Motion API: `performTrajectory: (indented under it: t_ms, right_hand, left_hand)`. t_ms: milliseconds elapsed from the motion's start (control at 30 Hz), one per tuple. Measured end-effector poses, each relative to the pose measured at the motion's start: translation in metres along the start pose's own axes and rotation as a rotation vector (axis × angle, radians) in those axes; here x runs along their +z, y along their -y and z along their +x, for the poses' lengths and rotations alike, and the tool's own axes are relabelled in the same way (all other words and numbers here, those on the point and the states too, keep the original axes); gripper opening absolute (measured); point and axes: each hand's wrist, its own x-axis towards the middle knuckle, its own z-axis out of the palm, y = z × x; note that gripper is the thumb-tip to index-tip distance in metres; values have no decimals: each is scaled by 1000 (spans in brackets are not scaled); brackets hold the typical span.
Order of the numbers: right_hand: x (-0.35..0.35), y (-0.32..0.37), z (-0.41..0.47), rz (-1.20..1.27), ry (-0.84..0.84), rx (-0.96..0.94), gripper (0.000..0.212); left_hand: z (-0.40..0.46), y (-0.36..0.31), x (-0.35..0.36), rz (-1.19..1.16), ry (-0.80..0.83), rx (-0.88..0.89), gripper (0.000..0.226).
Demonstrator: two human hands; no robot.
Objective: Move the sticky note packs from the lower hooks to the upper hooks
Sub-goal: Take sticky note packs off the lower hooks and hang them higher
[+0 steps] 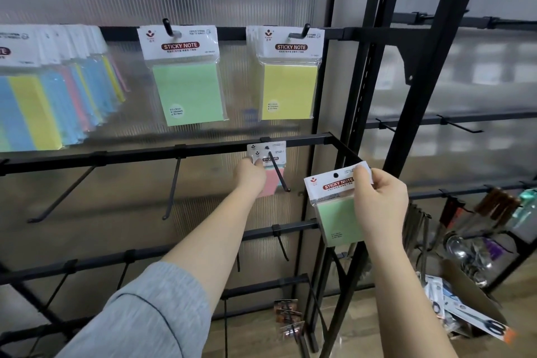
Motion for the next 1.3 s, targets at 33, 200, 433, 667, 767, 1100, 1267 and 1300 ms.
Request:
performTrajectory:
  t_ms: [33, 200, 433, 667, 767, 1100, 1267, 1300]
  right_hand:
    - [0, 0, -1, -5, -11, 1, 41]
    - [-2, 7, -10, 15, -31, 18, 42]
    - [-7, 13, -29, 7, -86, 50, 41]
    - [-26, 25, -42, 40, -210, 66, 45]
    - [-30, 28, -49, 79, -246, 79, 42]
    - [-15, 42, -73, 133, -193, 31, 42]
    - [13, 60, -80, 107, -95, -52, 37]
    - [20, 64, -81, 115, -73, -54, 38]
  left_hand:
    - [-4, 0, -1, 23, -6, 43, 33]
    - [-36, 4, -9, 82, -34, 209, 26]
    - [-77, 9, -21, 47, -4, 258, 30]
    - [-98, 14, -35, 104, 101, 348, 32]
    - [-101, 5, -47, 91, 124, 397, 34]
    - [-94, -5, -117, 232, -21, 448, 33]
    - [-85, 8, -162, 218, -124, 398, 30]
    - [-86, 10, -170, 216, -140, 392, 31]
